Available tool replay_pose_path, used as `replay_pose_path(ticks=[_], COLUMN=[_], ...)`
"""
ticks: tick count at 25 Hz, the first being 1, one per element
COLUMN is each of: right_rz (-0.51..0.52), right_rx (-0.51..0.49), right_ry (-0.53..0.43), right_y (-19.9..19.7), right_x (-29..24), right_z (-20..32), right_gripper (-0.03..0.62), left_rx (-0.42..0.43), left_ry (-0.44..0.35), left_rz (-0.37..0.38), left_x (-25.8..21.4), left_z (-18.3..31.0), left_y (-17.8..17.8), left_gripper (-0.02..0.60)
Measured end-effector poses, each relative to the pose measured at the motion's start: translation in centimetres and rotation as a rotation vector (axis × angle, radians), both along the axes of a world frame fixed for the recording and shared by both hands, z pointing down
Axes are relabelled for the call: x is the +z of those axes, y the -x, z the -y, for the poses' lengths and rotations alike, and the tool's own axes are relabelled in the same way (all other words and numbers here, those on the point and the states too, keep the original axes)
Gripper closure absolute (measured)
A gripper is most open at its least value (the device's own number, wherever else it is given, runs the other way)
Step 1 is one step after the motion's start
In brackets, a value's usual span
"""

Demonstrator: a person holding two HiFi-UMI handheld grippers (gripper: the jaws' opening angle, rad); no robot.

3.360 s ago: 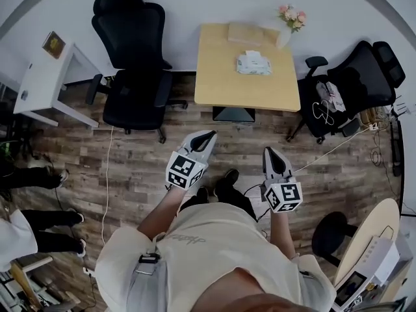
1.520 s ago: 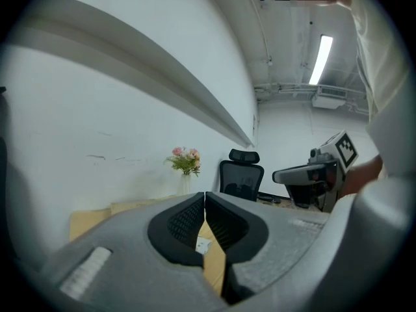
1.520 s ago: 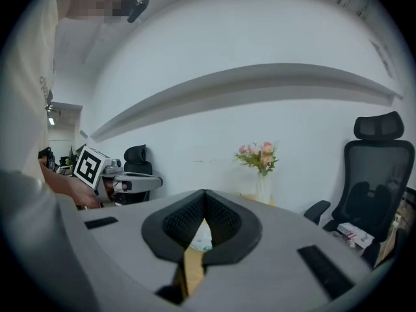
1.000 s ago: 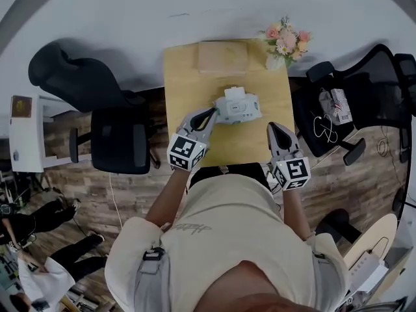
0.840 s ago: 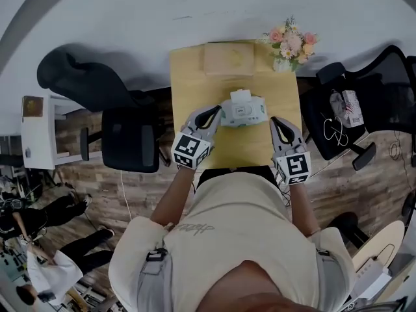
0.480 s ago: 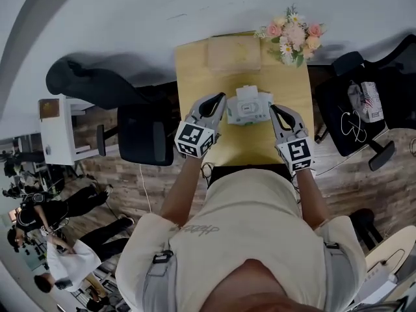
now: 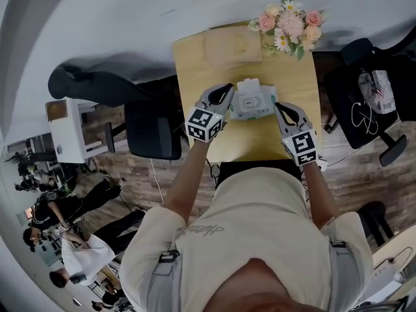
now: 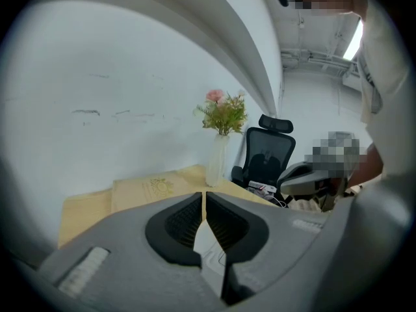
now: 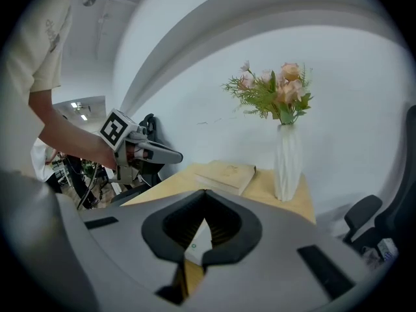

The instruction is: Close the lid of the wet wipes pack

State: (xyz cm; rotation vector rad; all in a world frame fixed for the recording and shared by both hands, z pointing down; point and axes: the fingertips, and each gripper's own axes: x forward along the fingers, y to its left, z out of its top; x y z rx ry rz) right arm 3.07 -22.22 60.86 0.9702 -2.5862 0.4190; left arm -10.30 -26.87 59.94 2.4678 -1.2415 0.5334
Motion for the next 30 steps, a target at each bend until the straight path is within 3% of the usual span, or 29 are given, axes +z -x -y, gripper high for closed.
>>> replay_pose_path(ticks=[5,6,8,18,24,30], right_rz=[-0.018,-0.02,-0.021,-0.037,-0.043,-0.047], right_rx=[-0.015,-0.013,-0.004,0.037,0.033,0.026], right_ry=[0.002,0.004,0.017,0.061,0.068,0.072], right_y=[0.0,-0.1,-0.6,-2.0,-1.8,-1.7], right_x=[0.8,1.0,1.3,3.2,3.2,3.5], right_z=[-0.5,-0.6,-0.8,-0.7,-1.0,-1.4], right_gripper=[0.592,0.592,0.592,0.592,0.592,0.592], left_rx=[0.057,0.068,0.088,0.126,0.187,0.228], left_ry=[0.096,0.123,0.177,0.333,0.409,0.401], left_rz=[0.019,0.014,0.009,-0.007,-0.079,-0.09], left_x=[4.6,5.5,7.3,12.8,14.1,13.5], left_z=[0.5,0.7,1.0,2.5,2.2,2.1], left_y=[0.1,0.1,-0.2,0.2,-0.1,-0.7], left_gripper=[0.56,0.543,0.437,0.436,0.436,0.44])
